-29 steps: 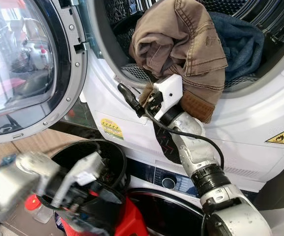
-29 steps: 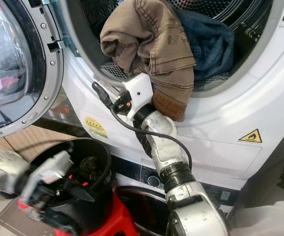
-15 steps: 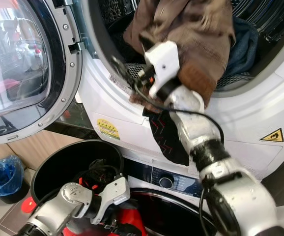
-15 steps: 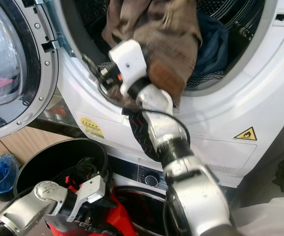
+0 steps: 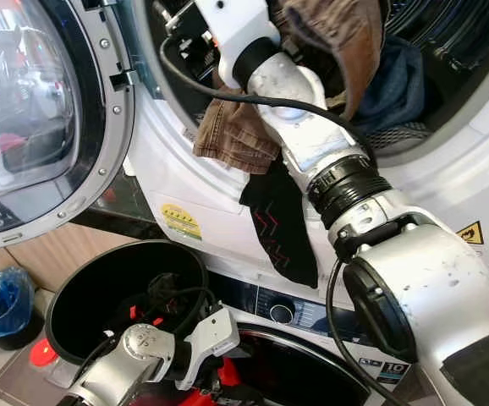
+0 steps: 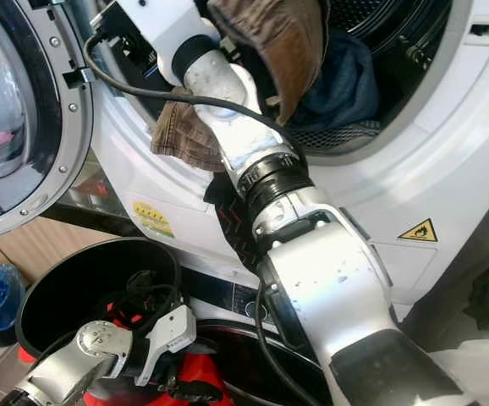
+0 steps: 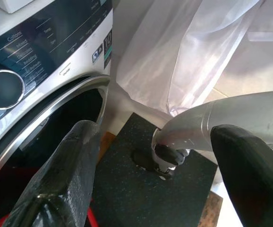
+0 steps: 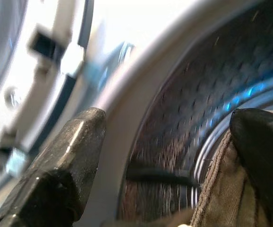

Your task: Clothes washing

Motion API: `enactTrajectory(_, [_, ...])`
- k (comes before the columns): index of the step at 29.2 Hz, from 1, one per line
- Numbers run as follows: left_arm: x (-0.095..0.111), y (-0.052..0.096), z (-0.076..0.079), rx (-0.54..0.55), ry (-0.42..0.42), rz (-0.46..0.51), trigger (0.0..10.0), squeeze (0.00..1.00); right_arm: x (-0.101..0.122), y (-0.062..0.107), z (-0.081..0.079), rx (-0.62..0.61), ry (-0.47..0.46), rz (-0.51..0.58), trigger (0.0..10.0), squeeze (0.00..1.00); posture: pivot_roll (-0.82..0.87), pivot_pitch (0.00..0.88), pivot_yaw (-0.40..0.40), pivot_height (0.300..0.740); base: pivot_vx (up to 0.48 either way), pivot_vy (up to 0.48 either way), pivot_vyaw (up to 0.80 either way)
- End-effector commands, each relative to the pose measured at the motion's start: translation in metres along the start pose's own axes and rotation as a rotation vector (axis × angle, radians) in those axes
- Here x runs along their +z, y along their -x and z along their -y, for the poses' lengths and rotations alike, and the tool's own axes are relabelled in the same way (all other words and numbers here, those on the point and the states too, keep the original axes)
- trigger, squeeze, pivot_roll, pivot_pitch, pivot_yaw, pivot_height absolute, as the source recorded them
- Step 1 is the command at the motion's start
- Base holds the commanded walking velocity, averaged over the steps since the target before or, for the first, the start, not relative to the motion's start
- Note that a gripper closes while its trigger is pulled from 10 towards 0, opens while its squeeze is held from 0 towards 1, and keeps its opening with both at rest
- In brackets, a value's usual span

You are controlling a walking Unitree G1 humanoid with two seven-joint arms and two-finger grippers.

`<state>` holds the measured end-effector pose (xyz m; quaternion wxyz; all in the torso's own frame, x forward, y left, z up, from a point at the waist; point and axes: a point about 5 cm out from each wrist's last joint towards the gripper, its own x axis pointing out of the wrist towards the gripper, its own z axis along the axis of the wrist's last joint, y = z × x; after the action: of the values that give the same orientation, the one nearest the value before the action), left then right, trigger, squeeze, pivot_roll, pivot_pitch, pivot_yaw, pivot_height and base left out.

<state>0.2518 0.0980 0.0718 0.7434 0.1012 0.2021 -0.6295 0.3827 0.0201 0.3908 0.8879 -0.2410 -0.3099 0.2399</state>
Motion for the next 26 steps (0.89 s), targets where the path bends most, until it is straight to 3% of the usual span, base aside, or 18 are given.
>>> enactTrajectory(1, [0.000, 0.002, 0.001, 0.032, -0.036, -0.009, 10.0, 0.00, 0.010, -0.006, -0.003, -0.002, 0.042, -0.018, 10.0, 0.00, 0.11, 0.000, 0.066, 0.740, 0.000, 0.000, 0.00])
enactTrajectory(3, [0.004, 0.000, 0.000, 0.056, -0.050, 0.015, 10.0, 0.00, 0.008, -0.007, -0.005, -0.028, 0.085, -0.059, 10.0, 0.00, 0.14, 0.000, 0.058, 0.740, 0.000, 0.000, 0.00])
enactTrajectory(9, [0.016, -0.002, 0.013, -0.029, -0.057, 0.045, 10.0, 0.00, 0.000, -0.006, -0.003, -0.096, 0.056, -0.132, 10.0, 0.00, 0.16, 0.000, 0.051, 0.740, 0.000, 0.000, 0.00])
enactTrajectory(15, [0.034, 0.000, 0.020, -0.041, -0.084, 0.119, 10.0, 0.00, -0.004, -0.004, 0.004, -0.149, 0.008, -0.139, 10.0, 0.00, 0.15, 0.000, 0.052, 0.740, 0.000, 0.000, 0.00])
enactTrajectory(20, [0.059, 0.008, 0.025, -0.047, -0.146, 0.182, 10.0, 0.00, -0.003, 0.000, 0.028, -0.263, -0.006, -0.117, 10.0, 0.00, 0.13, 0.000, 0.065, 0.740, 0.000, 0.000, 0.00])
enactTrajectory(21, [0.069, 0.012, 0.025, -0.036, -0.179, 0.204, 10.0, 0.00, -0.003, 0.002, 0.041, -0.332, 0.023, -0.118, 10.0, 0.00, 0.12, 0.000, 0.070, 0.740, 0.000, 0.000, 0.00])
enactTrajectory(22, [0.069, 0.012, 0.025, -0.036, -0.179, 0.204, 10.0, 0.00, -0.003, 0.002, 0.041, -0.332, 0.023, -0.118, 10.0, 0.00, 0.12, 0.000, 0.070, 0.740, 0.000, 0.000, 0.00])
enactTrajectory(26, [0.092, 0.025, 0.018, 0.053, -0.292, 0.257, 10.0, 0.00, 0.000, 0.007, 0.064, -0.451, 0.056, -0.108, 10.0, 0.00, 0.12, 0.000, 0.078, 0.740, 0.000, 0.000, 0.00])
